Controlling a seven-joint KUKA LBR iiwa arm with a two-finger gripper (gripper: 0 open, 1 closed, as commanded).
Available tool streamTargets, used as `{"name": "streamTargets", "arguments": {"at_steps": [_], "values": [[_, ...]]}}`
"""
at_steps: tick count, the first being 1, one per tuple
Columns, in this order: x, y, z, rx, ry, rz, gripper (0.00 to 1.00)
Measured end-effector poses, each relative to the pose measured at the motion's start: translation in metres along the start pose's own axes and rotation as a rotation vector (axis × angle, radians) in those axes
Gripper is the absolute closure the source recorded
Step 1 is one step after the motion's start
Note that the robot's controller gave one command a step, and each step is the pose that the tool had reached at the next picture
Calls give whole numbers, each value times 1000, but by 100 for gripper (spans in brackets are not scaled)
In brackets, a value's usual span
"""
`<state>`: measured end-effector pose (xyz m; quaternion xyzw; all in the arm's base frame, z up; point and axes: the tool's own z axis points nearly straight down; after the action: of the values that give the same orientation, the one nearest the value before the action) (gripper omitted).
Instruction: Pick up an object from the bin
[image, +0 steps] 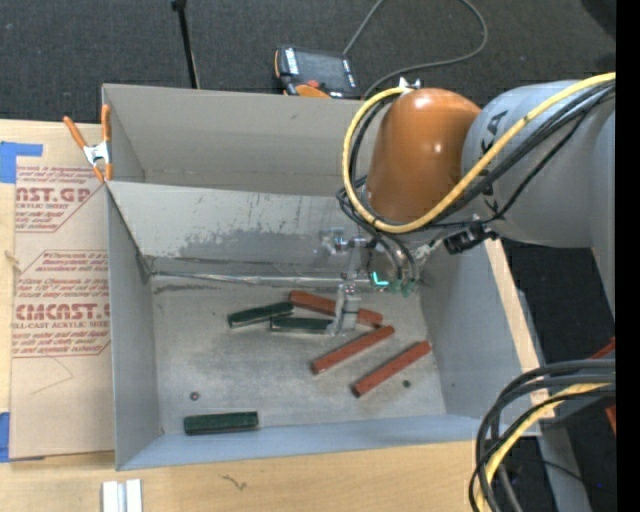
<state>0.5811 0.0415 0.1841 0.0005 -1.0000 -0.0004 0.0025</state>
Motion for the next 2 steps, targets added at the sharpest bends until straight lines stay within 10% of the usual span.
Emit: {"name": "streamTargets", "arguments": {"at_steps": [1, 2], "values": [[-5, -29, 113, 0, 0, 83, 0], [-6, -28, 109, -1, -6, 82, 100]]}}
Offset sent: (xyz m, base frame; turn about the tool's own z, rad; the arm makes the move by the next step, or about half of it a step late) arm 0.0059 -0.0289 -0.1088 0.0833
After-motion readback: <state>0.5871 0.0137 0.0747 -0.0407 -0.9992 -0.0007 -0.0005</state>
